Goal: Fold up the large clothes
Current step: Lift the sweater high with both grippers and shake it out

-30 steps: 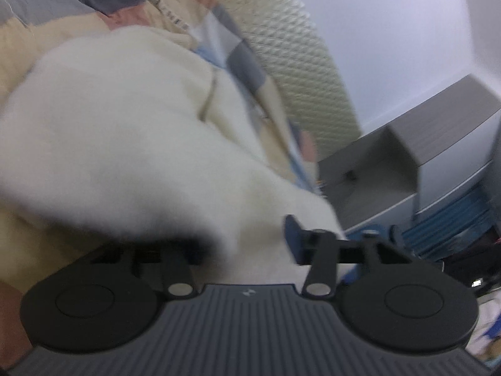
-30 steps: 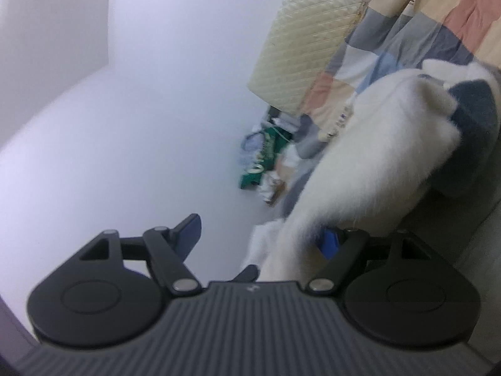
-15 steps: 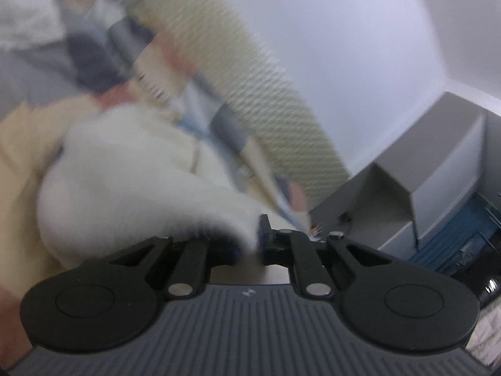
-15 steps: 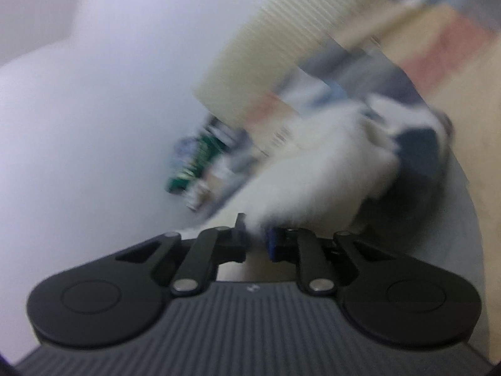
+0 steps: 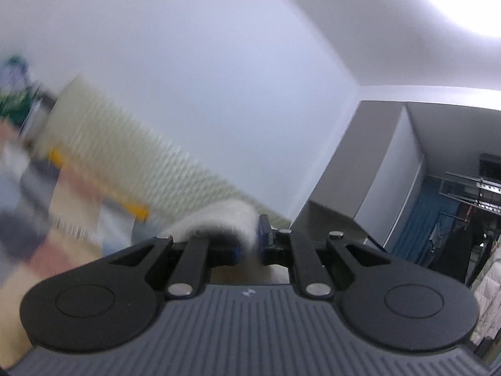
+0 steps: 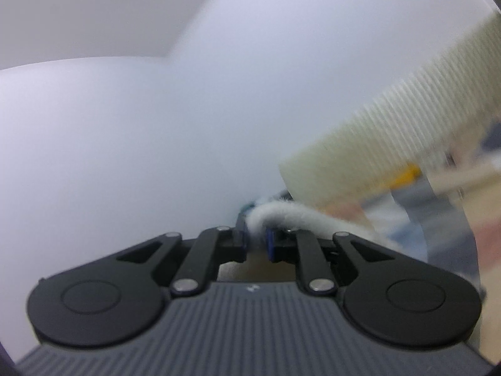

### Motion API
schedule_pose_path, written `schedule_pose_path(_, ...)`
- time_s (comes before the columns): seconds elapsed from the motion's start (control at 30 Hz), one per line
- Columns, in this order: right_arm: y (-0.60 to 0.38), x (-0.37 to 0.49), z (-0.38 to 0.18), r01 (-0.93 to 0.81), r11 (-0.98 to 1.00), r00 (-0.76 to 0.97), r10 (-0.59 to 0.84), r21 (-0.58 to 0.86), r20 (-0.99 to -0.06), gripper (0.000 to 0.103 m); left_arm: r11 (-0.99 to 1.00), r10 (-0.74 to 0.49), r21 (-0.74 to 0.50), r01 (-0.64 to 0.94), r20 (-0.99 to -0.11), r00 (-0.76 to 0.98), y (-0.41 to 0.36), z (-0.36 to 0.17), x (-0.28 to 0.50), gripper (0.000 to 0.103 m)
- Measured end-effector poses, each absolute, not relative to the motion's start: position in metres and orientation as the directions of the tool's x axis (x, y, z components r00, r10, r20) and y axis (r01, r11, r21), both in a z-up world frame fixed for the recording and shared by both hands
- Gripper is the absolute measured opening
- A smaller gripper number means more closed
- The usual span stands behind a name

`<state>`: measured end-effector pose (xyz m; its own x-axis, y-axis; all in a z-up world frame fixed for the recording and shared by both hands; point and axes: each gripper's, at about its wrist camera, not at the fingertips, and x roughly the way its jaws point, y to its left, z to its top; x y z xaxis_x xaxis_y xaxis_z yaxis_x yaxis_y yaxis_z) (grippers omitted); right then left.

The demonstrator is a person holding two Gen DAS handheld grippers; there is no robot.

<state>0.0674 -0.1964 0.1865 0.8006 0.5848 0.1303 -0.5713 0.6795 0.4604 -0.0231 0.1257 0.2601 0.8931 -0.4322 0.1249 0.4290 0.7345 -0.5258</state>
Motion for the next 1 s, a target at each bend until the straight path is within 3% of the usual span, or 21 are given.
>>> schedule_pose_path(0.23, -0.197, 0.066, 0.302, -0.633, 0.699, 0.773, 0.594, 0.332, 0.224, 0.015, 0.736, -0.433, -0.487, 0.471, 0.195, 0.88, 0.129, 0.385, -0.02, 0.013)
schedule_pose_path(0.43, -0.201, 0.094, 0.34, -0.601, 0.735, 0.799, 0.557, 0.313, 0.227, 0.015, 0.776, -0.413, -0.46, 0.431, 0.146, 0.899, 0.118, 0.416, 0.015, 0.014)
schedule_pose_path(0.53, -0.2, 0.122, 0.323, -0.546, 0.775, 0.836, 0.525, 0.318, 0.158, 0.015, 0.796, -0.4, -0.468, 0.384, 0.069, 0.914, 0.115, 0.388, 0.058, 0.014)
schedule_pose_path(0.73, -0.203, 0.215, 0.225, -0.41, 0.839, 0.889, 0.455, 0.358, -0.047, 0.015, 0.809, -0.393, -0.516, 0.28, -0.122, 0.911, 0.115, 0.281, 0.18, 0.014)
schedule_pose_path(1.0, -0.198, 0.374, 0.082, -0.252, 0.887, 0.923, 0.341, 0.387, -0.181, 0.015, 0.851, -0.351, -0.501, 0.156, -0.321, 0.88, 0.102, 0.116, 0.391, 0.014)
